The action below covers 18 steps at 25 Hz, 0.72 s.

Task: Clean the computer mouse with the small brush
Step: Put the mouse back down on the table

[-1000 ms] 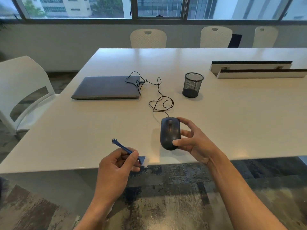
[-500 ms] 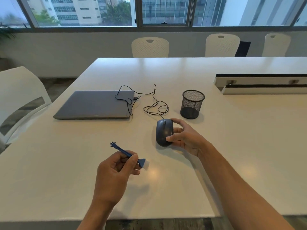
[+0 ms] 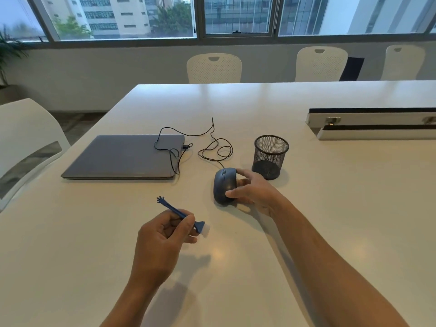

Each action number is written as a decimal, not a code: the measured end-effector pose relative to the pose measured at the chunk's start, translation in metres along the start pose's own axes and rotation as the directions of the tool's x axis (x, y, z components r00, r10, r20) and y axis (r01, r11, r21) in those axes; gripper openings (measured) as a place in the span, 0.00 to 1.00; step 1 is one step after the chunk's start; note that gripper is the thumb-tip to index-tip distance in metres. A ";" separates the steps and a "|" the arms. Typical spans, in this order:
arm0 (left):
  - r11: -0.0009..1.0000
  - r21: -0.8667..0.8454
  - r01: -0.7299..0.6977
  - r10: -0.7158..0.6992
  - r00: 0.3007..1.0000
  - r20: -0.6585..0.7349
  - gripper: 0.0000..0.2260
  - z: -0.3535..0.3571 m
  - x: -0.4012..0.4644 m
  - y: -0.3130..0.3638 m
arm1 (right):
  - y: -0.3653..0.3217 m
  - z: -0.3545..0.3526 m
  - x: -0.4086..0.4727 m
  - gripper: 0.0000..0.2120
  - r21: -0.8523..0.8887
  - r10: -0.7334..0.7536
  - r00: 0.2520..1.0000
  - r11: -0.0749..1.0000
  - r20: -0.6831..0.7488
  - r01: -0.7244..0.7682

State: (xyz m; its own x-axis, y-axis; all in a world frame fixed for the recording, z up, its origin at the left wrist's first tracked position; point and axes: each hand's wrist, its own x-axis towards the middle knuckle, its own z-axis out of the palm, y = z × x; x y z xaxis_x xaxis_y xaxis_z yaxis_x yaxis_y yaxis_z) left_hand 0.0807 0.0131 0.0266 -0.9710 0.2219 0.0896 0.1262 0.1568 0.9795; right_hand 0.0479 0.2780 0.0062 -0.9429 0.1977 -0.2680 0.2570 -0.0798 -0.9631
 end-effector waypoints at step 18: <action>0.996 0.001 -0.086 0.083 0.965 0.249 0.02 0.067 0.113 0.054 | 0.024 -0.001 -0.012 0.10 -0.691 -0.583 0.720 0.695 -0.377 0.201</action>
State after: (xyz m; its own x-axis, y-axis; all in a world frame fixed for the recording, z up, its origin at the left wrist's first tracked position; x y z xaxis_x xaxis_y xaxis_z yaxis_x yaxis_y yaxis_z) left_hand -0.0084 0.1106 0.0776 -0.8756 0.4670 0.1231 0.2098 0.1383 0.9679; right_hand 0.0657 0.2744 -0.0137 -0.7490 0.5568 0.3593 0.1351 0.6591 -0.7398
